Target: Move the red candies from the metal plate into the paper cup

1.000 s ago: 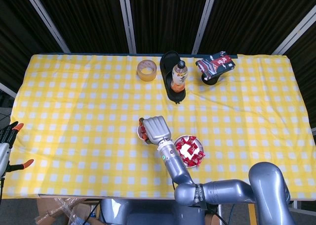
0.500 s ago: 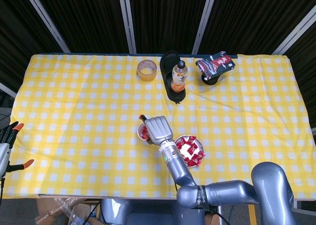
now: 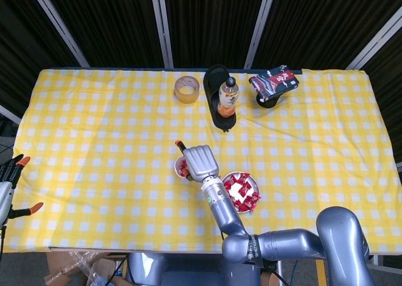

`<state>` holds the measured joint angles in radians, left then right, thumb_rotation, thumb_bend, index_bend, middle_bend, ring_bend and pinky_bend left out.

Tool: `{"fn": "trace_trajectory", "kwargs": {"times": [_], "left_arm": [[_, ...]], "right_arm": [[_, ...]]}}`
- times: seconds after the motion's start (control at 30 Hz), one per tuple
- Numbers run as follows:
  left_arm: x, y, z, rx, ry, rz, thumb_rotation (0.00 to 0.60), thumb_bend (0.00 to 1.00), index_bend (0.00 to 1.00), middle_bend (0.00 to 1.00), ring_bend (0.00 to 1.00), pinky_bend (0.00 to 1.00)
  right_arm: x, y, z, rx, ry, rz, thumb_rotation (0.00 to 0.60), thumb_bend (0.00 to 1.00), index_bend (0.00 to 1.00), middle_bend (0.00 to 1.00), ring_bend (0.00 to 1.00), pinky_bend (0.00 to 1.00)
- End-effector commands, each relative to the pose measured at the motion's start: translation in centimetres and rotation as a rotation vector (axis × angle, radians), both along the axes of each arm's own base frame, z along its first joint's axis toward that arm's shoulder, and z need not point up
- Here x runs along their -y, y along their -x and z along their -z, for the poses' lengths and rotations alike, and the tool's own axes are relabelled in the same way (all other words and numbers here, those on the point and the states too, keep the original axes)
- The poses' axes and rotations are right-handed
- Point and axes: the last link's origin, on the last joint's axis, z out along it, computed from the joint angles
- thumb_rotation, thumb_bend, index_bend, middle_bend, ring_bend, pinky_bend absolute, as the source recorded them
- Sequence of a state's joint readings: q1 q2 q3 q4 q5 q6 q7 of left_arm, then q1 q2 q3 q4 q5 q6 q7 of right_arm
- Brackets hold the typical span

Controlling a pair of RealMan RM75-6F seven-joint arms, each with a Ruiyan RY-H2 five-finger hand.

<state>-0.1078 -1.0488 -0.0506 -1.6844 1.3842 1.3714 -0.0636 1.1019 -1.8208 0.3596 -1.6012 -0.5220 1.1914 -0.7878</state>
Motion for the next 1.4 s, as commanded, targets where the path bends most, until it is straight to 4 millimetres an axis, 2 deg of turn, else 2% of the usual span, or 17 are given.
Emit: {"fn": "trace_trajectory", "kwargs": {"times": [0.03,0.23,0.53,0.77,1.07,1.2,1.4], "left_arm": [[0.0,0.0,0.0,0.0,0.0,0.0,0.6,0.05,0.0,0.0,0.0,0.0],[0.0,0.0,0.0,0.003,-0.001,-0.002,0.6,0.05,0.0,0.0,0.0,0.0],[0.0,0.0,0.0,0.007,0.0,-0.004,0.6,0.05,0.0,0.0,0.0,0.0],[-0.1,0.0,0.0,0.01,-0.001,-0.008,0.6,0.05,0.0,0.0,0.0,0.0],[-0.1,0.0,0.0,0.007,-0.001,-0.007,0.6,0.05,0.0,0.0,0.0,0.0],[0.0,-0.1,0.0,-0.001,-0.003,0.0,0.6,0.05,0.0,0.0,0.0,0.0],[0.1,-0.1,0.0,-0.014,-0.009,0.012,0.6,0.05,0.0,0.0,0.0,0.0]], "right_arm": [[0.0,-0.2,0.3,0.007,-0.001,-0.002,0.6,0.41,0.17,0.89,0.92,0.95],[0.0,-0.7,0.9,0.014,0.001,-0.012,0.6,0.41,0.16,0.89,0.92,0.95],[0.5,-1.1,1.5,0.025,0.022,-0.011,0.6,0.35,0.09,0.89,0.91,0.95],[0.7,-1.2,1.5,0.025,0.032,-0.013,0.6,0.35,0.09,0.89,0.91,0.95],[-0.6,-1.7,-1.5,0.044,0.074,-0.089,0.6,0.35,0.09,0.89,0.88,0.91],[-2.0,-0.2,-3.8,0.023,0.084,-0.098,0.6,0.35,0.09,0.89,0.87,0.9],[-4.1,3.3,-6.3,-0.026,0.077,-0.068,0.6,0.35,0.09,0.89,0.87,0.9]]}}
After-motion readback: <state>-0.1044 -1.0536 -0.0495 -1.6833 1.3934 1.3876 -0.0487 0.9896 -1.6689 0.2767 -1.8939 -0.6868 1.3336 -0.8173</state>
